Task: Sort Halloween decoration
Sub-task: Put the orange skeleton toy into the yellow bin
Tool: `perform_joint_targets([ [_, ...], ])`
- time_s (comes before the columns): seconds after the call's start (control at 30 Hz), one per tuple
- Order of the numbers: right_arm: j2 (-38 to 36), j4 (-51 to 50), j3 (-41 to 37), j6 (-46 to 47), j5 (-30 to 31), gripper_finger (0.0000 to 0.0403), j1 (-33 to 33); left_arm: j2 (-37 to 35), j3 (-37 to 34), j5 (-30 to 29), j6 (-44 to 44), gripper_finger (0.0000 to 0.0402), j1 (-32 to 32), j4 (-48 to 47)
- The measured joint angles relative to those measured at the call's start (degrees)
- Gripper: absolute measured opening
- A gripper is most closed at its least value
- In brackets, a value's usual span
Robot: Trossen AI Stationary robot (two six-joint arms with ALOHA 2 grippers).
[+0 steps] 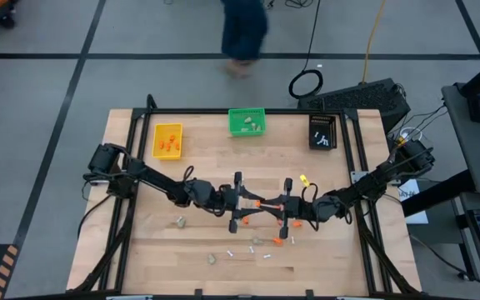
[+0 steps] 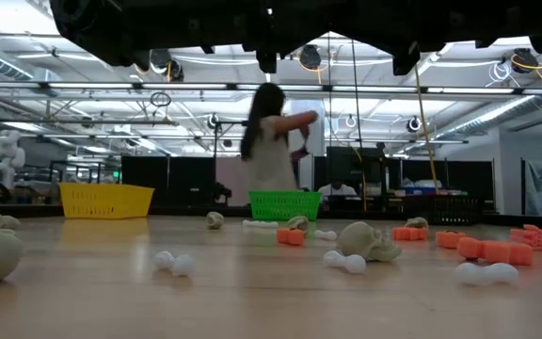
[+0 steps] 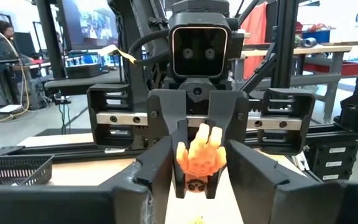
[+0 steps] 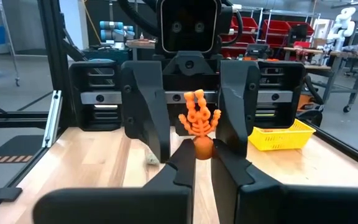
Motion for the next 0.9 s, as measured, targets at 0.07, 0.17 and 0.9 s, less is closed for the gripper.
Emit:
perform_joint_targets([
  [0.07,0.00,-0.04,0.00,0.00,-0.02,0.0012,0.08,0.00,0.00,-0.03,-0.01,0.0142,-0.02,-0.02],
  [0.17,0.00,-0.04,0.00,0.00,0.00,0.0012,0.11,0.00,0.00,-0.03,-0.02,0.0141,-0.02,-0.02],
  [0.9,0.00,-0.10,0.00,-0.01,0.33,0.0012,0.11,-0.11,0.00,-0.13,-0.50,0.0177,-0.15,1.38],
])
